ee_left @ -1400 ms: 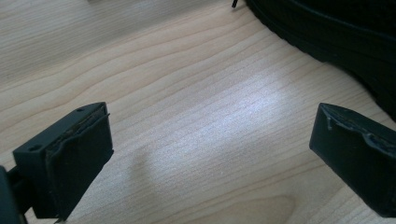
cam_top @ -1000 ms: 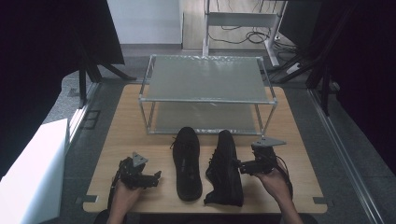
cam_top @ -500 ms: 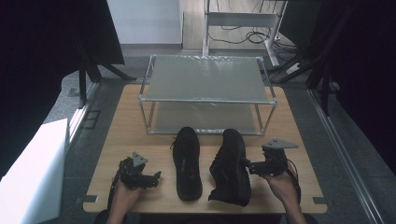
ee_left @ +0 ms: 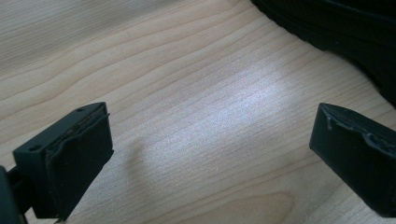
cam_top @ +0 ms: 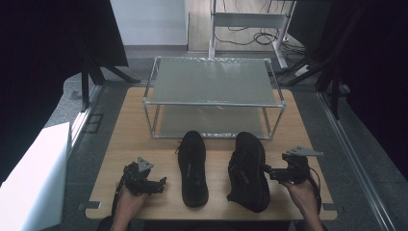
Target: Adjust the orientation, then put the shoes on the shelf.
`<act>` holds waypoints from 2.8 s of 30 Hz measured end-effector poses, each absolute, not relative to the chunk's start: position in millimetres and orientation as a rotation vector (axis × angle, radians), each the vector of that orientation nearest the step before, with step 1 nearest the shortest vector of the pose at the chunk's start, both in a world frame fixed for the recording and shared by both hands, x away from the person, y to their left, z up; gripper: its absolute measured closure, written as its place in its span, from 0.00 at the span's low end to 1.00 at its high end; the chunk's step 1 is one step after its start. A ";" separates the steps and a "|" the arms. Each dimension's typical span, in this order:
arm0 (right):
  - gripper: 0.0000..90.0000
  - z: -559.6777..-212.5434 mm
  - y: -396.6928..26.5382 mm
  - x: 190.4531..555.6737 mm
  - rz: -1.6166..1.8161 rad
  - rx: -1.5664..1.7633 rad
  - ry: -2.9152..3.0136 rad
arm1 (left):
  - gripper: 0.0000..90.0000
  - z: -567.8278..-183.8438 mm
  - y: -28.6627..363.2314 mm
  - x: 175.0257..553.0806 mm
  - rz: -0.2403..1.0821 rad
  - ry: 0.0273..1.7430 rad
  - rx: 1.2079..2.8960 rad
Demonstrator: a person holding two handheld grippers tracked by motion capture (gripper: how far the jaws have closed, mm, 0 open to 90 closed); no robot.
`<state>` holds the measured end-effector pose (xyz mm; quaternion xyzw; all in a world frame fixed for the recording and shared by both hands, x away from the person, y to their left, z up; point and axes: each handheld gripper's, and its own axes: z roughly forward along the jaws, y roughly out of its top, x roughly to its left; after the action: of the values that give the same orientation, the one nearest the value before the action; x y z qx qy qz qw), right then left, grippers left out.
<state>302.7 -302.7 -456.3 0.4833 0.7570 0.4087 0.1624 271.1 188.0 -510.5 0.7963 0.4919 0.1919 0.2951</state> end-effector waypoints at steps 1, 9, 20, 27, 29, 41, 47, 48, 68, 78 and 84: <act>0.03 -457.1 -304.6 302.7 1.169 1.384 2.159 | 0.00 -510.5 188.1 271.1 0.509 1.309 2.121; 0.11 -468.0 -319.0 304.1 1.101 1.422 2.156 | 0.00 -510.7 187.1 271.1 0.509 1.305 2.125; 0.12 -487.3 -337.1 309.6 1.099 1.536 2.158 | 0.00 -509.5 187.3 271.1 0.471 1.335 2.115; 0.10 -481.1 -337.8 303.7 1.142 1.516 2.132 | 0.00 -501.5 185.7 268.2 0.482 1.322 2.079; 0.10 -479.7 -338.7 302.1 1.157 1.512 2.121 | 0.00 -500.0 184.9 267.2 0.483 1.317 2.079; 0.05 -469.2 -338.6 289.0 1.259 1.475 2.088 | 0.01 -482.4 174.4 259.1 0.507 1.277 1.970; 0.04 -467.1 -338.3 279.2 1.360 1.474 2.074 | 0.01 -478.0 159.8 256.9 0.482 1.247 1.931; 0.04 -466.8 -337.6 277.9 1.391 1.476 2.065 | 0.01 -477.2 157.8 257.1 0.478 1.242 1.919; 0.08 -490.8 -290.7 298.0 1.365 1.461 2.203 | 0.00 -485.7 100.8 287.8 0.353 1.241 1.878; 0.24 -492.7 -275.1 306.3 1.182 1.434 2.144 | 0.00 -495.9 89.2 307.0 0.383 1.309 1.955; 0.47 -491.8 -268.8 309.5 1.075 1.411 2.096 | 0.18 -494.0 81.6 308.1 0.446 1.343 2.010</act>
<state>309.5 -268.8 -491.8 0.5038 0.7484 0.3839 0.1966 308.1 81.6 -494.0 0.7704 0.5149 0.1709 0.3349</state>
